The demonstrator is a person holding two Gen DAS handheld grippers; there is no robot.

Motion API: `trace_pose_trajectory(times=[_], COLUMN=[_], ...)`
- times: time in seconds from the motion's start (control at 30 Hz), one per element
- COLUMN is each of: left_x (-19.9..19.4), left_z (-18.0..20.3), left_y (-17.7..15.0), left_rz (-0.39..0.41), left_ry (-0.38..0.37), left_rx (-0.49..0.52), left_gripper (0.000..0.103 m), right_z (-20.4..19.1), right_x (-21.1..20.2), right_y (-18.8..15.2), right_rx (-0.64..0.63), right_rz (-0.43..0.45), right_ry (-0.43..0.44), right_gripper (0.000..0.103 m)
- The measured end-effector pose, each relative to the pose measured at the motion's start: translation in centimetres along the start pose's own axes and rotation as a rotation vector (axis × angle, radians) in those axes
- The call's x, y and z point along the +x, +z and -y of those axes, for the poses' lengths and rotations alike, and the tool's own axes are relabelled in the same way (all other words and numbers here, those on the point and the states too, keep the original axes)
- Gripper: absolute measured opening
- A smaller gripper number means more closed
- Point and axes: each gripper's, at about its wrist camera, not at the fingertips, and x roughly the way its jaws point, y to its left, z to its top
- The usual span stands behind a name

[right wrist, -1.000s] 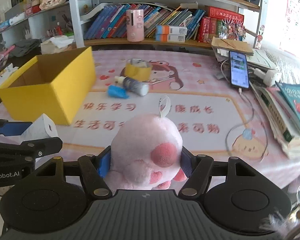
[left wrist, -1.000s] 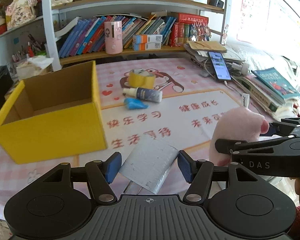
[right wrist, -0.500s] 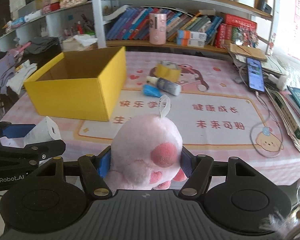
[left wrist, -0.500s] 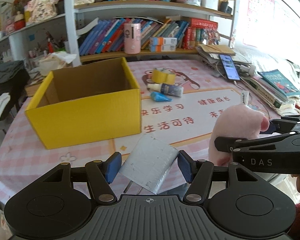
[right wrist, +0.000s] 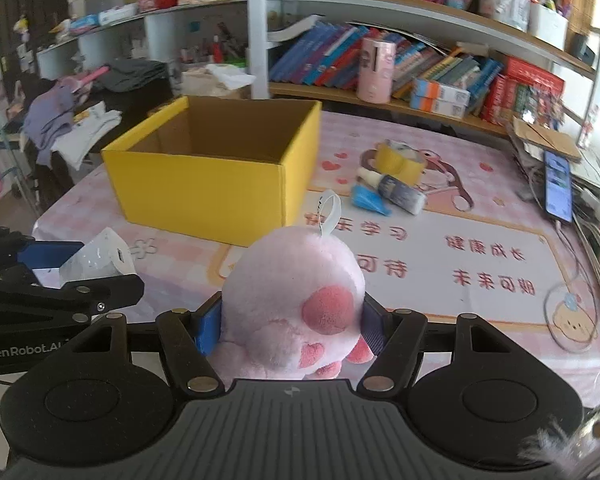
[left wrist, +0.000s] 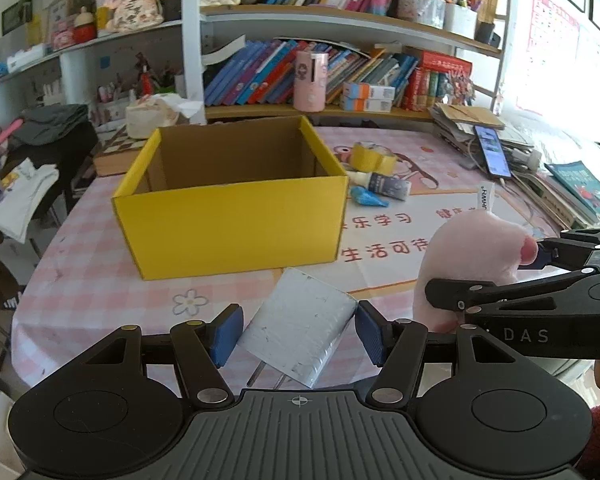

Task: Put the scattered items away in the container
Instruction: 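Carry the pig plush and charger over the yellow box with both tools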

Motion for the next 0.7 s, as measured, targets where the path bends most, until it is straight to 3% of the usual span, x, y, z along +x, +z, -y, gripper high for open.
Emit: trace_pose_trajectory(times=[0.7], left_x=[-0.6], left_z=[-3.2], left_y=[-0.6], left_rz=[0.02], left_ry=[0.075], left_rx=[-0.053], left_gripper=[0.061], right_z=[-3.7], right_x=[1.4], right_y=[1.4], right_rx=[-0.112], right_rz=[-0.025], right_ry=[0.047], right_gripper=[0.066])
